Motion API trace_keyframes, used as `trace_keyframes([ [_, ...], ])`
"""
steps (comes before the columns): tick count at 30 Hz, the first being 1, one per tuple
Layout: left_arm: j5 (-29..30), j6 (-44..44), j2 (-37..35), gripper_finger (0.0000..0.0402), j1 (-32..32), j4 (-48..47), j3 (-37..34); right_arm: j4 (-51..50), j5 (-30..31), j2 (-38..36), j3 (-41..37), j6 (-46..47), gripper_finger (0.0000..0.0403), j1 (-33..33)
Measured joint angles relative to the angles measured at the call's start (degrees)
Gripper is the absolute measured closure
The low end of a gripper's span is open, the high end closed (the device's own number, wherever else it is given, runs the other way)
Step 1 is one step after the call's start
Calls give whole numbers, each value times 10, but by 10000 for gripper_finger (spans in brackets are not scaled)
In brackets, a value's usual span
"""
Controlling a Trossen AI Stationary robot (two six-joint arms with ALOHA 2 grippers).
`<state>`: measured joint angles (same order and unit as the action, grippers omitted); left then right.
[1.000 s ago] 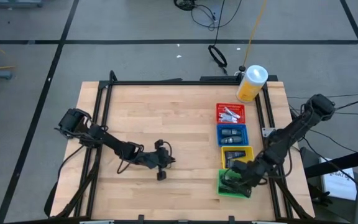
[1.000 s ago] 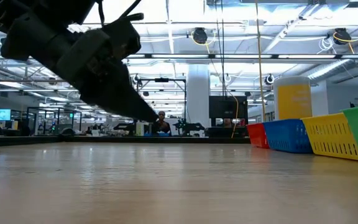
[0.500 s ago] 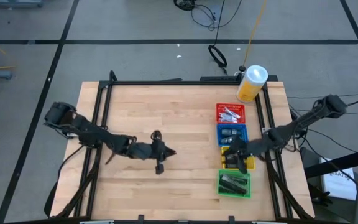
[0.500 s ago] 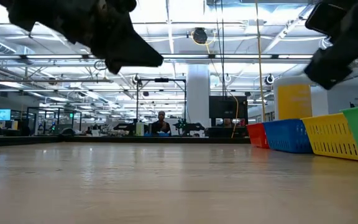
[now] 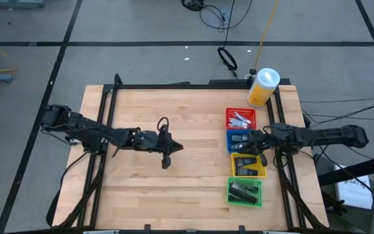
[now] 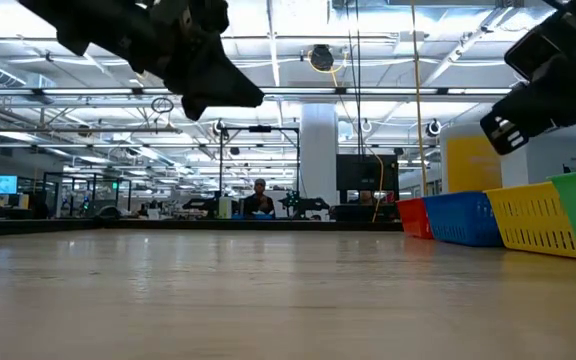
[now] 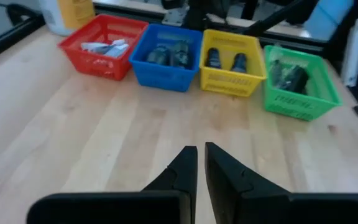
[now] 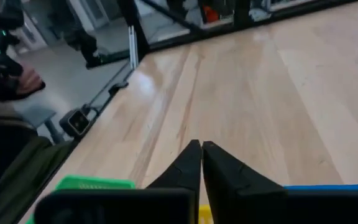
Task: Pick & Place Travel size toiletries
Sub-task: Return to Home Position
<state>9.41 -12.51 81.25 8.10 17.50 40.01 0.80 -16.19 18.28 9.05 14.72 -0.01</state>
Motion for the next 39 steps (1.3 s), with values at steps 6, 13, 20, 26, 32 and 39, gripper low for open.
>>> trace_keyframes([
  [6,0,5,0,371,-33,-2,0,0,40,-99,-38,29,400,-1],
  [13,-9,34,0,371,-66,67,-45,-1,119,-144,-75,35,400,-8],
  [20,-75,38,-48,371,-131,300,-212,19,132,-137,-81,70,399,-8],
  [26,-29,38,-120,371,-173,414,-323,22,132,-136,-82,71,399,-8],
  [32,14,34,-145,371,-183,397,-361,23,132,-136,-82,70,399,-8],
  [39,11,34,-174,371,-178,350,-365,23,132,-136,-82,69,399,-8],
])
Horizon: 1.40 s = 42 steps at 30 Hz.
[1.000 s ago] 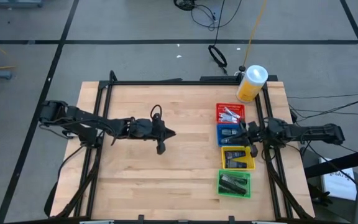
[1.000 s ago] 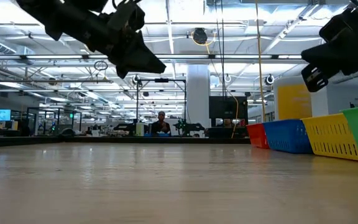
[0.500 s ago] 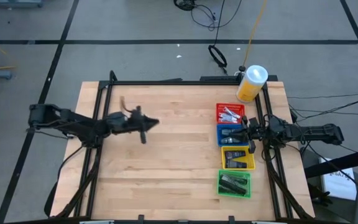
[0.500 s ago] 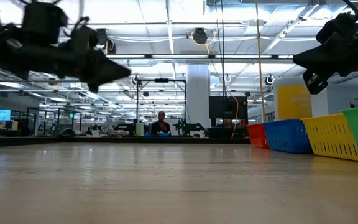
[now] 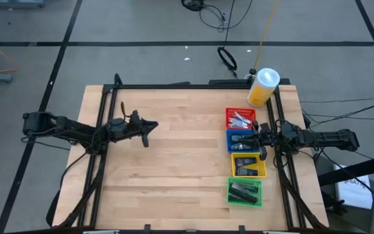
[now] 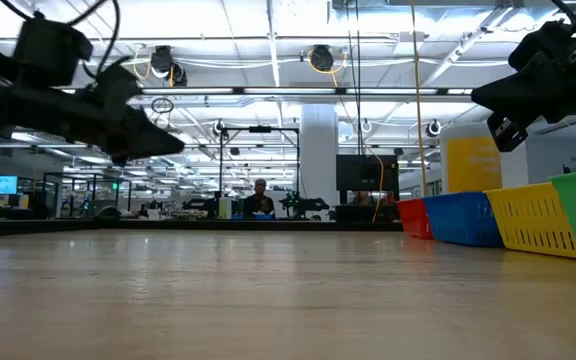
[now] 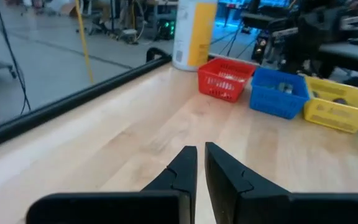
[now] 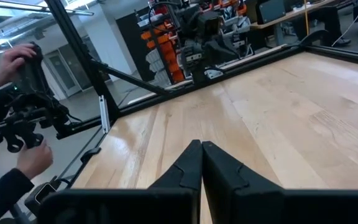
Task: Pick & Place Travel size toiletries
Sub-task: Return to Home Position
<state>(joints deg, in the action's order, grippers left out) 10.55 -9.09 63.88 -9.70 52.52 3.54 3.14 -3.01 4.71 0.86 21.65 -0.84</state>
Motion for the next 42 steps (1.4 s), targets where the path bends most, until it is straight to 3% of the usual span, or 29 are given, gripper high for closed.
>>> trace_keyframes([
  [5,-2,-22,-185,371,15,-99,-24,0,0,0,0,0,399,0],
  [9,-65,53,-317,371,40,-195,-27,0,0,0,0,0,399,0],
  [16,-71,79,-477,371,78,-397,-27,0,0,0,0,0,399,0],
  [22,-72,79,-595,371,101,-517,-26,0,0,0,-1,0,399,0],
  [28,-89,139,-636,371,114,-524,-24,1,0,0,-1,0,398,0],
  [42,-90,119,-636,371,121,-512,-26,1,0,0,-1,0,399,0],
])
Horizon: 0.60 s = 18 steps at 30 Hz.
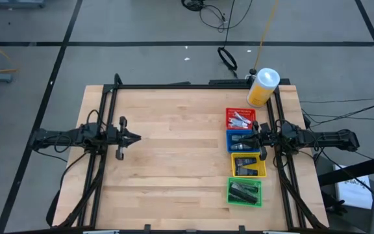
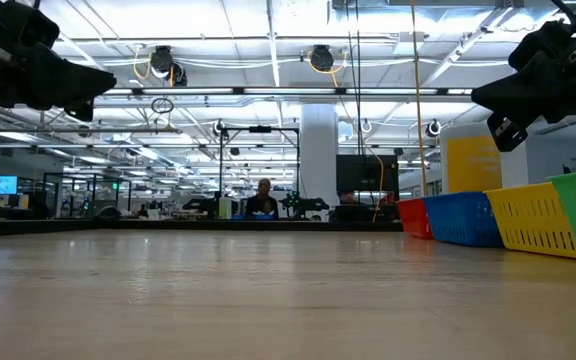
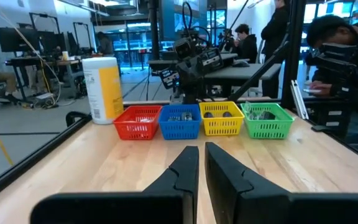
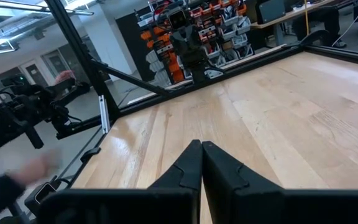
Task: Pick & Place Travel size toiletries
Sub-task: Return to Home Position
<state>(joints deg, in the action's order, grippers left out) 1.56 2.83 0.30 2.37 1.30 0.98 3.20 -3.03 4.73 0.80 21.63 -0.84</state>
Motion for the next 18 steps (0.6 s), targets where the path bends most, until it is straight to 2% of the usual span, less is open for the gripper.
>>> trace_keyframes([
  [18,1,-1,20,371,0,18,-1,0,0,0,0,0,399,0],
])
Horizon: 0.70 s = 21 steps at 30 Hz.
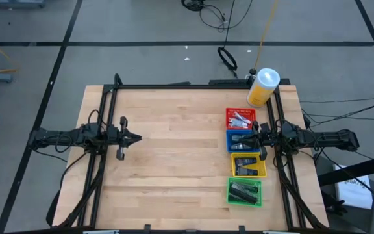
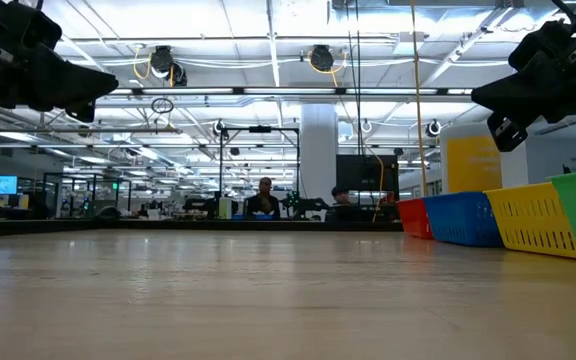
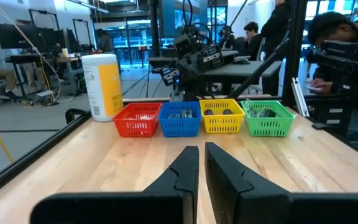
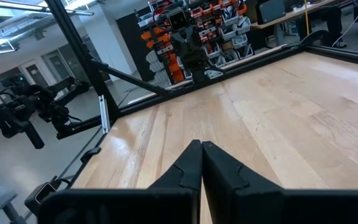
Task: Pick & Place Travel size toiletries
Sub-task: Return to Home Position
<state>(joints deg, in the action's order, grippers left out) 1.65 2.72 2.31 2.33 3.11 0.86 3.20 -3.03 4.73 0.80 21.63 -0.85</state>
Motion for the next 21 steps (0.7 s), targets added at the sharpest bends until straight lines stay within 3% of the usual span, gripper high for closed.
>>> trace_keyframes([
  [11,0,0,0,371,0,0,1,-3,-8,-18,0,3,399,-3],
  [16,-1,0,0,371,0,1,1,14,-75,-45,0,-185,399,4],
  [21,-1,0,0,371,0,2,1,-3,-72,-46,0,-241,399,9],
])
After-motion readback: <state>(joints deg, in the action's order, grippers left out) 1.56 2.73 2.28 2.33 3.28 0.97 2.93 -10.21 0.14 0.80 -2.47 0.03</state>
